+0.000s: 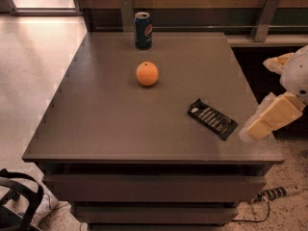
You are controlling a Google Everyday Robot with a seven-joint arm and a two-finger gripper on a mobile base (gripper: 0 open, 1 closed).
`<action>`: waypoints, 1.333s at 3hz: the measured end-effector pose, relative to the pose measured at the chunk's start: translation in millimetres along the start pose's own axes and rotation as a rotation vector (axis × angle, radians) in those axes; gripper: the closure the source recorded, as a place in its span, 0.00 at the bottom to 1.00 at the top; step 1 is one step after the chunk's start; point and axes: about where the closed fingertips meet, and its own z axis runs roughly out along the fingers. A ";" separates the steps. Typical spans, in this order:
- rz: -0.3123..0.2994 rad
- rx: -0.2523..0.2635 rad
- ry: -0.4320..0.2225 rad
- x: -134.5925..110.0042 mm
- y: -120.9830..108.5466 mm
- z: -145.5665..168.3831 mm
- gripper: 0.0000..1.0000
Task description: Move rxbar chocolate near pepsi can
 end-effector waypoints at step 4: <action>0.293 -0.053 -0.435 9.1 -5.2 129.9 0.00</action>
Offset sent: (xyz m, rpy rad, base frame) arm 0.0475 0.0284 -0.0908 0.5288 -0.0819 -0.1398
